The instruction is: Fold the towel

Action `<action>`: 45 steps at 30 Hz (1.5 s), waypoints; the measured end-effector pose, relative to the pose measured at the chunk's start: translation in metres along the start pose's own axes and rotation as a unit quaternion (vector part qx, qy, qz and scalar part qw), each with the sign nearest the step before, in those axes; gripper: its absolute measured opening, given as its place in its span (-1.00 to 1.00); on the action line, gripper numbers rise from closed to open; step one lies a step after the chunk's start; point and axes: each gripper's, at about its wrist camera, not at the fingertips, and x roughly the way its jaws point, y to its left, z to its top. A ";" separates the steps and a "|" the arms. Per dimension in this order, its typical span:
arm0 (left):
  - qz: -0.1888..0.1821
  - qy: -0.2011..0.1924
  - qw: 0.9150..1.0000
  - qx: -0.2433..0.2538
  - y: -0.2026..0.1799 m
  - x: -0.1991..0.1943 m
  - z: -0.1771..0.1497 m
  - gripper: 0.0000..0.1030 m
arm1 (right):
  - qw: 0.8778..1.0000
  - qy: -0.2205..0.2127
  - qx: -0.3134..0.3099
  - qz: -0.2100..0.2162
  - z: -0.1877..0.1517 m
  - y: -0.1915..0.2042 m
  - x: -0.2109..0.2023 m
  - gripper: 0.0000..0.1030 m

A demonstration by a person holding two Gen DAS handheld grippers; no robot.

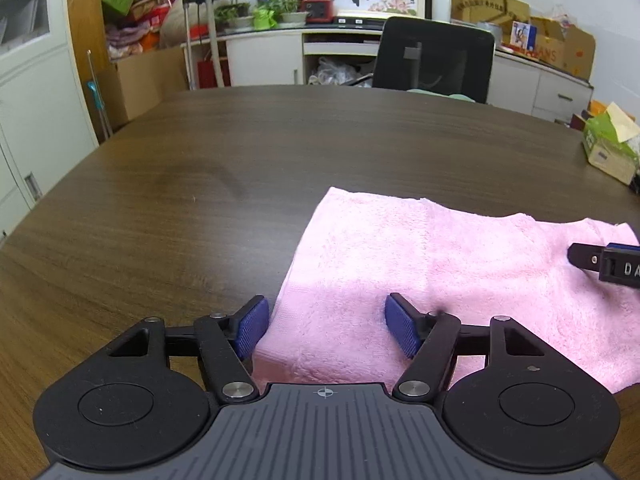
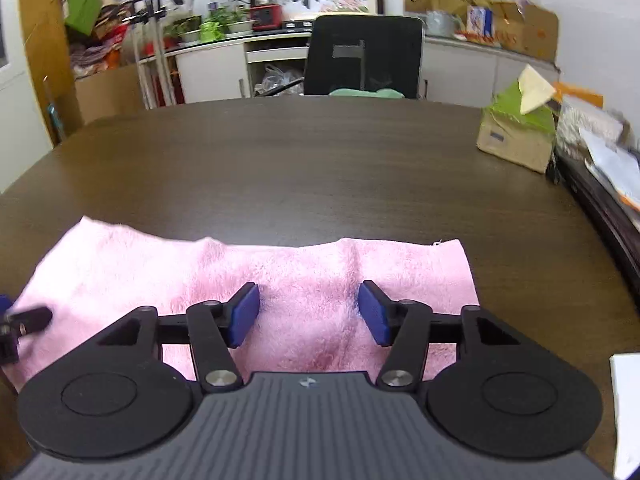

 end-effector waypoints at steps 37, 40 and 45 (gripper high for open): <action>0.027 -0.039 0.990 -0.130 0.112 -0.011 0.020 0.49 | 0.931 -0.105 -0.303 0.177 -0.052 0.166 -0.065 0.35; 0.028 -0.039 0.990 -0.129 0.114 -0.012 0.020 0.50 | 0.921 -0.124 -0.358 0.093 -0.065 0.194 -0.066 0.33; 0.021 -0.041 0.990 -0.131 0.117 -0.014 0.020 0.55 | 0.916 -0.099 -0.381 0.079 -0.067 0.210 -0.053 0.41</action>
